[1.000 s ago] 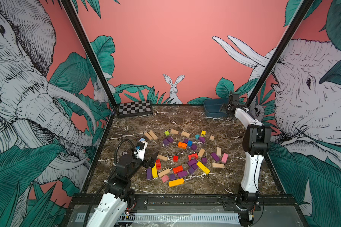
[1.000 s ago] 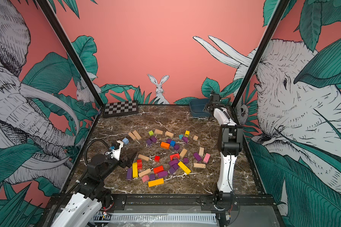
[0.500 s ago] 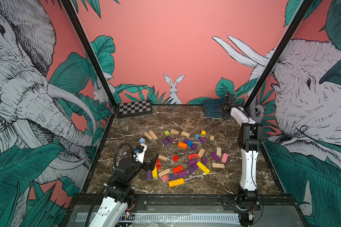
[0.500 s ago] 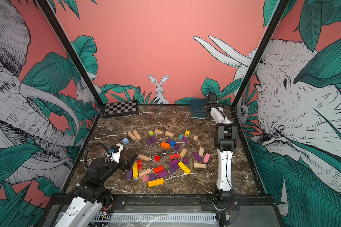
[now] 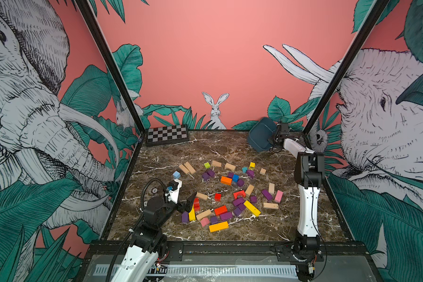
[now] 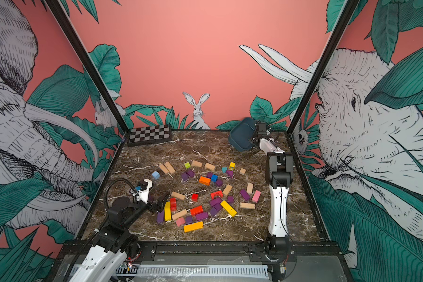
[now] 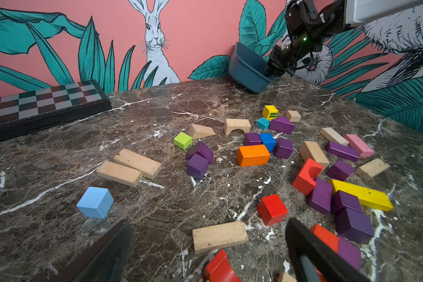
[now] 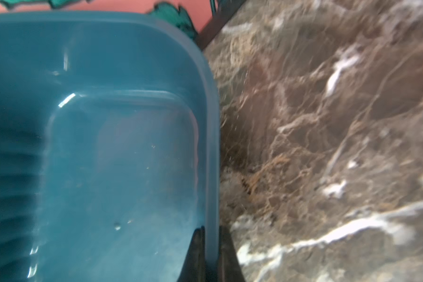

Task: Pick purple bricks into the storage bin
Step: Pick up the storage box at the center of the board, then place the storage box at the center of the board.

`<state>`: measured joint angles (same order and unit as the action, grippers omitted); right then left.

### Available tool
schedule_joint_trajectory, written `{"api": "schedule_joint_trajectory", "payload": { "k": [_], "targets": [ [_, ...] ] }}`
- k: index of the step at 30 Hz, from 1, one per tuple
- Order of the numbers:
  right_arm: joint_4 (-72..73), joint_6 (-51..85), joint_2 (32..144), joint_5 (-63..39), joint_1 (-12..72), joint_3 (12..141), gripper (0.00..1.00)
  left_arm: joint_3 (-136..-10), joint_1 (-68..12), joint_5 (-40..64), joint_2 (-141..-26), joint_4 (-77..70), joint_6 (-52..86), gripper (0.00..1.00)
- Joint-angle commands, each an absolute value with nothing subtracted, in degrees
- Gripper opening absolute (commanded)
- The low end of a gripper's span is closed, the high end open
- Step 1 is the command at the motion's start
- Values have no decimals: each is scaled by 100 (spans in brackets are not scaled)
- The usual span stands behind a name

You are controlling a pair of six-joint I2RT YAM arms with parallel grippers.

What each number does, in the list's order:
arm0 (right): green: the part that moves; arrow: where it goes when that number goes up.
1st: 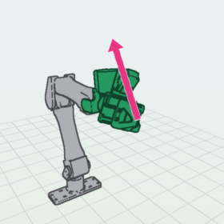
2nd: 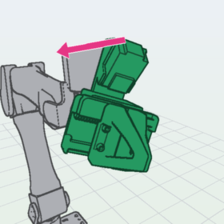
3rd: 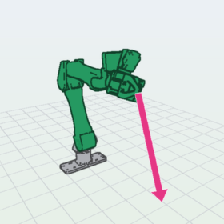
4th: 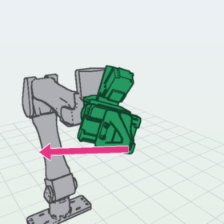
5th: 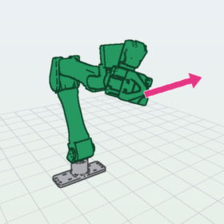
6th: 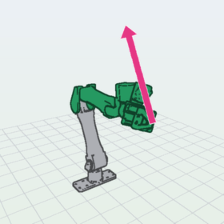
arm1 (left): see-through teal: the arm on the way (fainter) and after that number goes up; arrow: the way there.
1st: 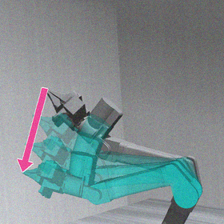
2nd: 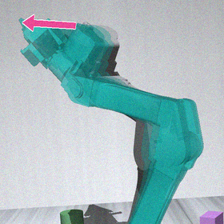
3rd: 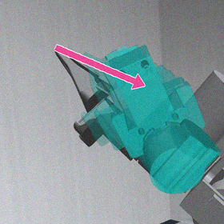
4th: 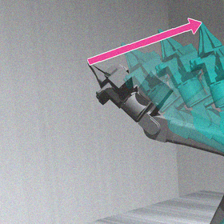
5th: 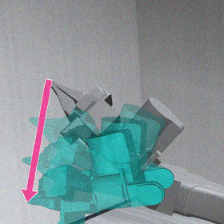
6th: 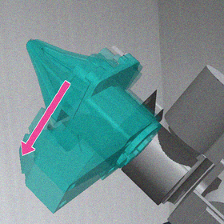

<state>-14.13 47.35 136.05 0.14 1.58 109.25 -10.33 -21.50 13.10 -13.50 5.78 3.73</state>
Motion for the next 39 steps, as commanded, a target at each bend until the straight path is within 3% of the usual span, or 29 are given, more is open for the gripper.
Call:
{"api": "schedule_joint_trajectory", "payload": {
  "k": [1, 9, 17, 29, 39],
  "targets": [
    [-1142, 4981, 13209, -16, 261, 10616, 0, -958, -2179, 1370, -1263, 587, 436, 99],
    [-15, 5388, 11950, 5, 679, 9405, 0, -958, -2179, 1178, -1215, 641, 488, 99],
    [36, 6570, 11216, 1352, 1683, 8765, 0, -824, -2179, 1233, -802, 784, 487, 99],
    [-966, 8677, 11643, 3901, 2918, 9223, 0, -494, -2179, 1329, -326, 813, 545, 99],
    [-1691, 10452, 12868, 4141, 3351, 10005, 0, -500, -2176, 1486, -650, 580, 493, 99]
  ]
}}
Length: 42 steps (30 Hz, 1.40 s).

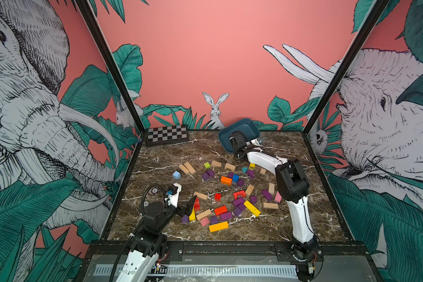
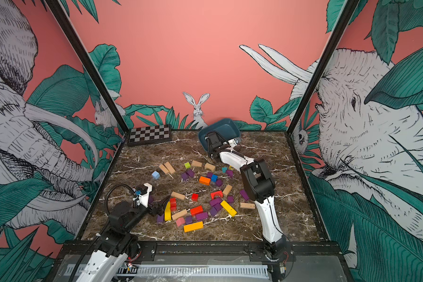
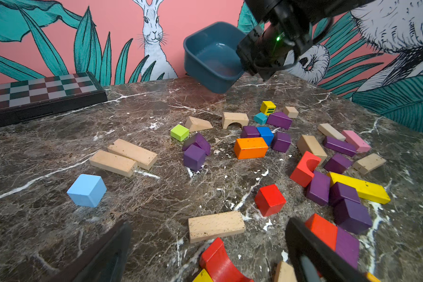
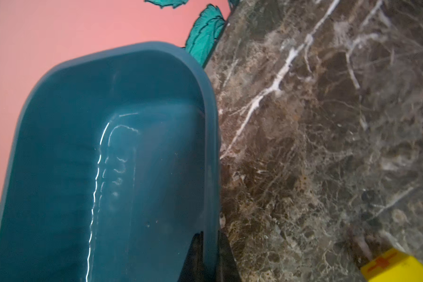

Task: Pick purple bricks into the storage bin
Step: Place the storage box at the center of the board, then pick up the storage box at the center of the board.

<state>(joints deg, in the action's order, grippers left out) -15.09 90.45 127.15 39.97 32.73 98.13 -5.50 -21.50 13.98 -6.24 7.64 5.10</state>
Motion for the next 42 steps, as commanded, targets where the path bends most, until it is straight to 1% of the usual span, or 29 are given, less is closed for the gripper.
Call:
{"api": "schedule_joint_trajectory", "payload": {
  "k": [1, 3, 6, 10, 11, 12, 14, 15, 17, 20, 24, 26, 30, 31, 33, 35, 38, 40, 42],
  "targets": [
    [-1875, 10548, 12980, 4018, 3366, 10154, 0, -490, -2180, 1490, -650, 580, 501, 99],
    [-2297, 10769, 13125, 3892, 3401, 10452, 0, -489, -2180, 1477, -654, 571, 503, 99],
    [-2210, 10927, 13167, 4010, 3514, 10459, 0, -488, -2175, 1485, -659, 567, 503, 99],
    [-1925, 11065, 13292, 3831, 3578, 10453, 0, -487, -2179, 1496, -676, 554, 501, 99],
    [-1853, 11042, 13310, 3785, 3577, 10450, 6, -490, -2180, 1502, -682, 555, 501, 99],
    [-1805, 10968, 13315, 3764, 3585, 10458, 18, -489, -2180, 1506, -677, 559, 500, 99],
    [-1734, 10796, 13291, 3743, 3586, 10476, 38, -492, -2180, 1524, -646, 578, 493, 99],
    [-1701, 10704, 13265, 3743, 3586, 10469, 44, -492, -2177, 1521, -613, 595, 492, 99],
    [-1607, 10517, 13179, 3751, 3586, 10425, 51, -481, -2180, 1521, -534, 646, 492, 99],
    [-1471, 10097, 12975, 3709, 3577, 10358, 57, -483, -2179, 1512, -403, 718, 497, 99],
    [-1031, 8716, 12459, 3331, 3487, 10073, 64, -466, -2180, 1512, -317, 774, 492, 99],
    [-726, 7498, 12156, 2879, 3362, 9916, 66, -464, -2180, 1541, -332, 765, 503, 99],
    [-1045, 5395, 11516, 2297, 3113, 9796, 74, -459, -2179, 1628, -419, 679, 519, 99],
    [-1122, 4888, 11395, 2261, 3053, 9795, 76, -458, -2180, 1630, -446, 657, 519, 99],
    [-1341, 3795, 11273, 2286, 2939, 9916, 82, -459, -2175, 1642, -527, 620, 510, 99],
    [-1678, 2581, 11447, 2046, 2791, 10355, 85, -468, -2180, 1678, -603, 574, 510, 99],
    [-2808, 1364, 12202, 1862, 2582, 11669, 84, -476, -2177, 1689, -668, 537, 499, 99],
    [-3164, 924, 12669, 1842, 2450, 12297, 84, -483, -2180, 1695, -677, 527, 500, 99],
    [-3251, 690, 13003, 1819, 2333, 12664, 81, -467, -2179, 1726, -679, 514, 504, 99]
  ]
}}
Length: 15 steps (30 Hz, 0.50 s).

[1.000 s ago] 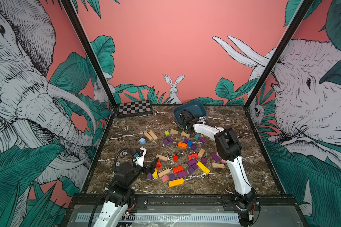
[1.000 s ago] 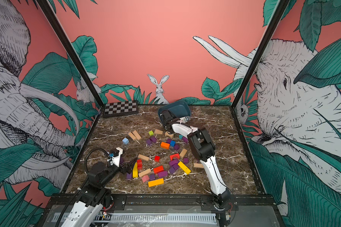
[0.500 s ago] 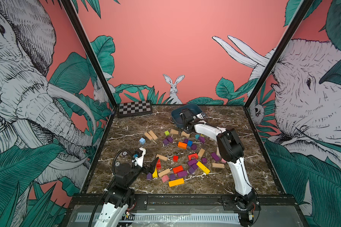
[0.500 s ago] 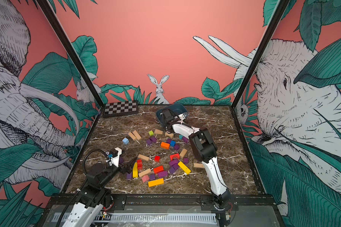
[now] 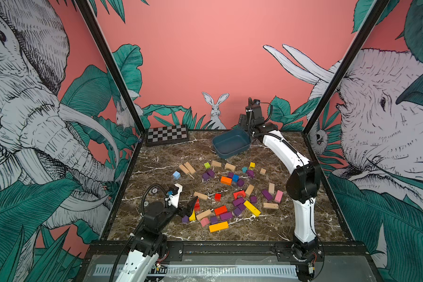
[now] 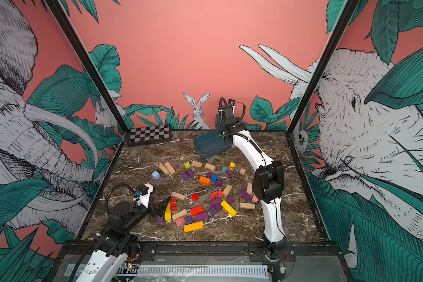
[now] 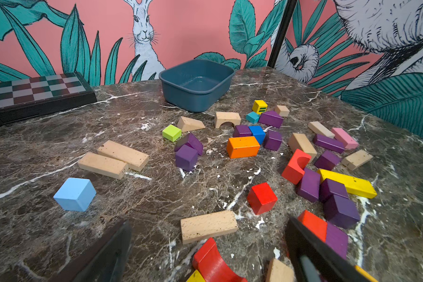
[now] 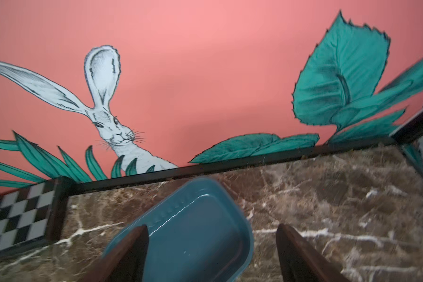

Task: Pick purple bricks into the storage bin
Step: Pick up the storage box at the center of the board.

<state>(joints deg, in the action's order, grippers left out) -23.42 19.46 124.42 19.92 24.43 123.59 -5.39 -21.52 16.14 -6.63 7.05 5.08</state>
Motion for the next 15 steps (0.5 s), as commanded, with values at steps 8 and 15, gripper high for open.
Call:
{"api": "schedule_joint_trajectory", "payload": {
  "k": [8, 15],
  "targets": [
    [-3171, 558, 13934, 1188, 1915, 13359, 76, -459, -2179, 1727, -703, 486, 492, 99],
    [-3658, 195, 14963, 1435, 1896, 14561, 76, -463, -2180, 1812, -884, 357, 483, 99]
  ]
}}
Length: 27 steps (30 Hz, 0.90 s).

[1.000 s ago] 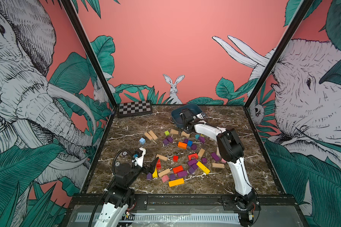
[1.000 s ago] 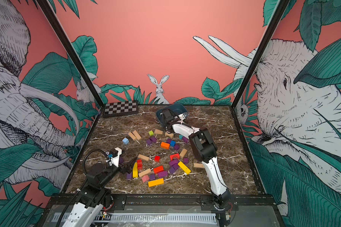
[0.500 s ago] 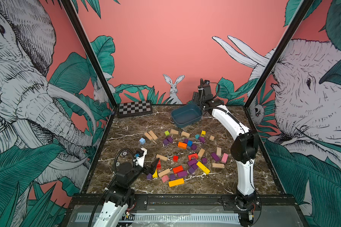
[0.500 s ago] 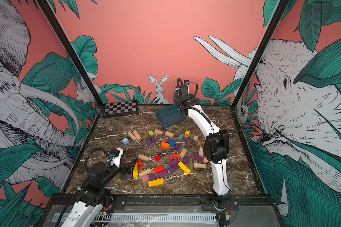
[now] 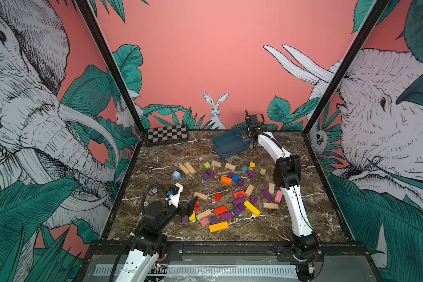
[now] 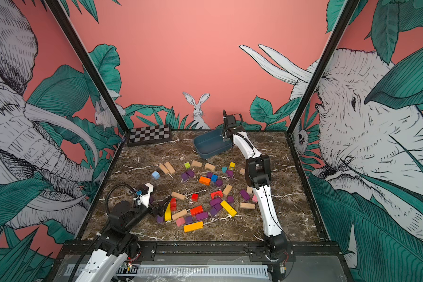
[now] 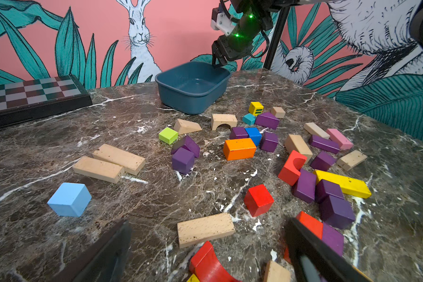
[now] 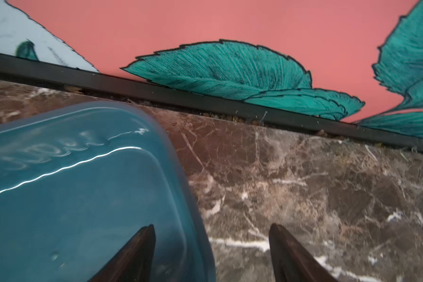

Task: Pick purple bricks into the storage bin
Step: Pick up the storage box at the center of the board.

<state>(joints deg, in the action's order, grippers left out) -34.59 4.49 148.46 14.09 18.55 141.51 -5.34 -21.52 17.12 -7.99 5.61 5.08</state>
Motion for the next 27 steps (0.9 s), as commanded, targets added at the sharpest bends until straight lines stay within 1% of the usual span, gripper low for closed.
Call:
{"api": "schedule_joint_trajectory", "payload": {
  "k": [1, 6, 10, 16, 18, 21, 23, 24, 26, 27],
  "targets": [
    [-3590, 165, 15012, 1413, 1884, 14584, 76, -468, -2179, 1815, -920, 334, 486, 99],
    [-3383, 319, 15214, 1190, 1752, 14670, 75, -484, -2179, 1845, -1034, 280, 468, 99],
    [-3365, 465, 15442, 900, 1683, 14874, 68, -476, -2180, 1837, -1046, 274, 468, 99],
    [-3337, 445, 15625, 820, 1663, 14987, 66, -483, -2175, 1839, -1044, 264, 457, 99],
    [-3320, 487, 15644, 804, 1652, 14962, 61, -482, -2179, 1837, -1043, 264, 460, 99],
    [-3282, 561, 15606, 825, 1644, 14860, 48, -481, -2179, 1829, -1045, 264, 463, 99],
    [-3222, 635, 15531, 889, 1637, 14731, 43, -482, -2180, 1828, -1055, 261, 458, 99],
    [-3173, 710, 15458, 955, 1639, 14622, 39, -482, -2179, 1830, -1063, 255, 457, 99],
    [-3003, 862, 15258, 1066, 1638, 14322, 34, -478, -2179, 1825, -1072, 253, 449, 99],
    [-2906, 959, 15122, 1120, 1635, 14129, 29, -482, -2180, 1820, -1081, 246, 448, 99]
  ]
}}
